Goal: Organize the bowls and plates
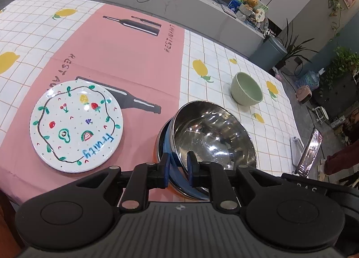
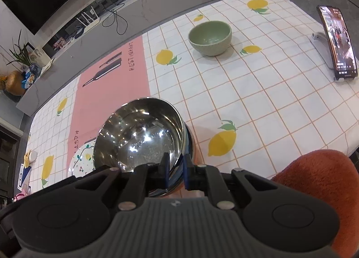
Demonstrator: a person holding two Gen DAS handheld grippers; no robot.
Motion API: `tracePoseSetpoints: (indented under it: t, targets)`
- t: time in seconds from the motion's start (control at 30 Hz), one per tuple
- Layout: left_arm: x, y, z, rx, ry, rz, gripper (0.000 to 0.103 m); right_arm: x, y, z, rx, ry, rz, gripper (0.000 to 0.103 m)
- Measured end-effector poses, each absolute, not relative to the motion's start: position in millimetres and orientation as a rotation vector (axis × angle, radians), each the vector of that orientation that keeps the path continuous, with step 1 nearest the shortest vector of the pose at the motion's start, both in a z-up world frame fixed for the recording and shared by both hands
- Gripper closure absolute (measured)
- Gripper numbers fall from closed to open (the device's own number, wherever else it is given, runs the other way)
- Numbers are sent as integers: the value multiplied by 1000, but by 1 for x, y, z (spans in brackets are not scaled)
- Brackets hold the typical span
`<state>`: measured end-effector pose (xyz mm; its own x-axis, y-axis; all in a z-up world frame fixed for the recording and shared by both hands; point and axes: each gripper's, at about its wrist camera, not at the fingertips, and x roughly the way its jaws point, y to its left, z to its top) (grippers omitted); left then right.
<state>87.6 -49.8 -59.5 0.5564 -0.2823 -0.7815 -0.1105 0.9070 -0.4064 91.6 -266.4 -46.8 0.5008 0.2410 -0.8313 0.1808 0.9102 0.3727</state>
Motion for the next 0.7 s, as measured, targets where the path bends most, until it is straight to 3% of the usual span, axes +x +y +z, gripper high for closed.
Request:
tracePoseSetpoints:
  t: [0.23,0.43,0.6,0.7]
  targets:
    - [89,-54,-64,-390,992,-115,84,94,-262,-51,430,1063,39,93]
    - [89,-49,-61,-378,992,-137,82,92,-263,-46,446,1042,51,86]
    - [87,-38,-48,-398,910,-129,82,91,-266,-40,436,1014,18,86]
    - [89,-39,-47,-400,882,-149,89,92,-269,-44,456,1022,12,89]
